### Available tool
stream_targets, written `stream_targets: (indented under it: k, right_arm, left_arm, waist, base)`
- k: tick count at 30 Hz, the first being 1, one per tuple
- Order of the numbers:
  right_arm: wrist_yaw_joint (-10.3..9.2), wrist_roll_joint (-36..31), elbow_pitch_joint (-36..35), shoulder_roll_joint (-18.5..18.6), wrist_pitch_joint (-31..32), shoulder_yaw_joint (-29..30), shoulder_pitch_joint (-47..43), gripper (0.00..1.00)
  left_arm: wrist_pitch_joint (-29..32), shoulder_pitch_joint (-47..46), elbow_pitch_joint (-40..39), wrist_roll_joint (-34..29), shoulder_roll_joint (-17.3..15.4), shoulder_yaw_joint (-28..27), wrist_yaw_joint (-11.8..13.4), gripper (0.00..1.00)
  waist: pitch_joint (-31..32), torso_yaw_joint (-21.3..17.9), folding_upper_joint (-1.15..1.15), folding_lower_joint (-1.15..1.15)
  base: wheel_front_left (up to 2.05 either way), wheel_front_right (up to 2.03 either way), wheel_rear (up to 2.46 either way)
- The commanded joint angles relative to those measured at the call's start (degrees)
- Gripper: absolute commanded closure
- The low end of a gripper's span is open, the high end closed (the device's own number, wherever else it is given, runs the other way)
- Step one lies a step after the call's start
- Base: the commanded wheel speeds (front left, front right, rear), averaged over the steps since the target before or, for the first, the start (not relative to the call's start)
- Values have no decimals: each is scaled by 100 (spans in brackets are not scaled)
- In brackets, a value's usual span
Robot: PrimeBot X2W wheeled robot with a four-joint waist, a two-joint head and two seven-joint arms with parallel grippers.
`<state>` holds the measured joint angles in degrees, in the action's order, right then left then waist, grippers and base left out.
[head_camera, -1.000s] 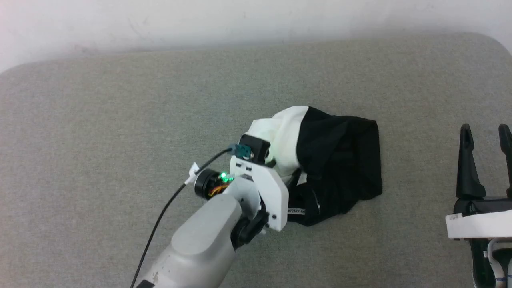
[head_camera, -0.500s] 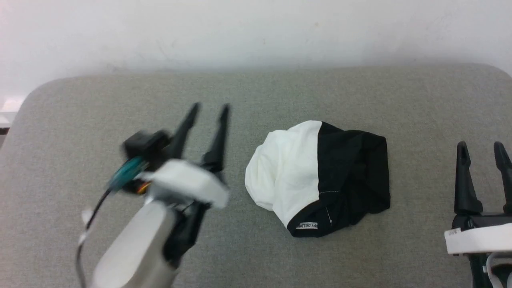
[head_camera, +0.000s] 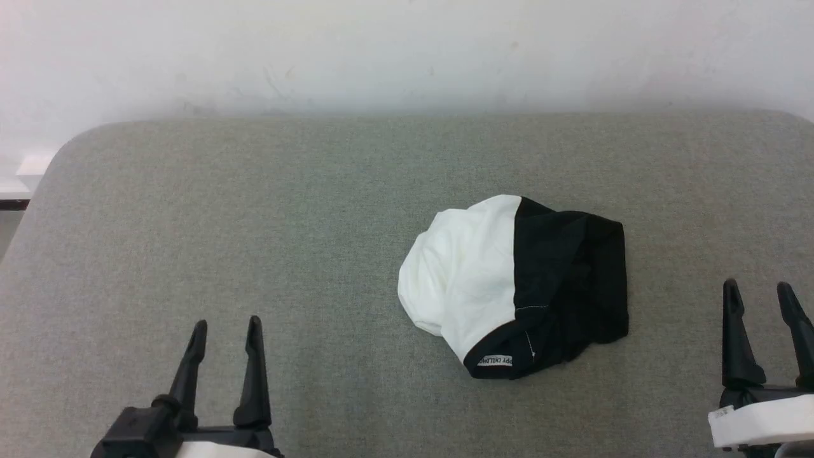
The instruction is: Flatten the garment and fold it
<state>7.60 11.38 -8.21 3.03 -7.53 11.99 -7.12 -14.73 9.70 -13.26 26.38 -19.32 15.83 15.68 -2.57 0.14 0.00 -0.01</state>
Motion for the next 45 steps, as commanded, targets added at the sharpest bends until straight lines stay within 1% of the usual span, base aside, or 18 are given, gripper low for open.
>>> stream_targets:
  k: [1,5,8,10,12,14,17,19,21,23,25,29,36,37,38,39,45]
  right_arm:
    - [-11,64,23,-15,23,13,-47,0]
    - [-11,162,72,-15,190,8,17,0]
    - [-11,149,-12,4,509,-57,291,0]
    - [-11,63,-76,147,779,-162,566,0]
    - [-11,217,-21,288,1111,-268,913,0]
    - [-11,388,86,507,1535,-356,1245,0]
    - [-11,493,298,977,2153,-537,1698,0]
    - [-11,622,508,1180,2557,-595,1951,0]
    - [-11,687,723,1378,2999,-656,2128,0]
    - [-11,603,863,1686,3364,-862,2230,0]
    - [-11,717,993,1824,3655,-1017,2310,0]
    - [-11,893,1207,2044,3969,-1345,2430,0]
    - [-11,1036,1732,2174,3961,-1713,2567,0]
    - [-11,1060,1816,2177,3921,-1742,2589,40]
    - [-11,1080,1897,2171,3877,-1770,2610,65]
    - [-11,1095,1964,2167,3831,-1811,2628,100]
    - [-11,1111,2265,2131,3347,-2071,2759,100]
  left_arm:
    - [-25,11,-15,-69,58,-40,-16,0]
    - [-26,-37,106,-258,343,-64,-264,0]
    - [-26,-189,178,-365,482,-104,-431,0]
    - [-26,-283,204,-418,555,-149,-522,0]
    - [-26,-348,223,-471,616,-196,-597,0]
    - [-26,-396,255,-506,676,-227,-670,0]
    - [-27,-457,304,-567,749,-265,-762,0]
    - [-27,-501,345,-604,807,-277,-825,0]
    - [-27,-560,370,-648,880,-283,-885,0]
    - [-27,-644,404,-704,956,-267,-950,0]
    - [-27,-741,437,-759,1041,-262,-1006,0]
    - [-27,-929,502,-867,1199,-272,-1115,0]
    - [-27,-1179,642,-1013,1393,-301,-1285,0]
    - [-27,-1204,663,-1027,1414,-306,-1305,0]
    - [-27,-1225,686,-1041,1433,-312,-1324,0]
    - [-27,-1243,710,-1053,1451,-318,-1342,0]
    - [-27,-1235,854,-1075,1527,-415,-1417,0]
  waist:
    - [-14,25,0,1]
    - [-69,92,0,1]
    - [-168,113,0,1]
    - [-255,106,0,1]
    - [-352,97,0,1]
    - [-448,100,0,1]
    - [-623,132,0,1]
    - [-737,169,0,1]
    - [-880,230,0,1]
    - [-1040,314,0,1]
    - [-1217,392,0,1]
    - [-1512,516,0,1]
    - [-1817,699,0,1]
    - [-1834,715,0,1]
    - [-1843,726,0,1]
    - [-1847,734,0,1]
    - [-1645,651,0,1]
  base:
    - [0,0,0]
    - [0,0,0]
    - [0,0,0]
    - [0,0,0]
    - [0,0,0]
    - [0,0,0]
    - [0,0,0]
    - [0,0,0]
    - [0,0,0]
    - [0,0,0]
    - [0,0,0]
    - [0,0,0]
    - [0,0,0]
    - [0,0,0]
    - [0,0,0]
    - [0,0,0]
    - [0,0,0]
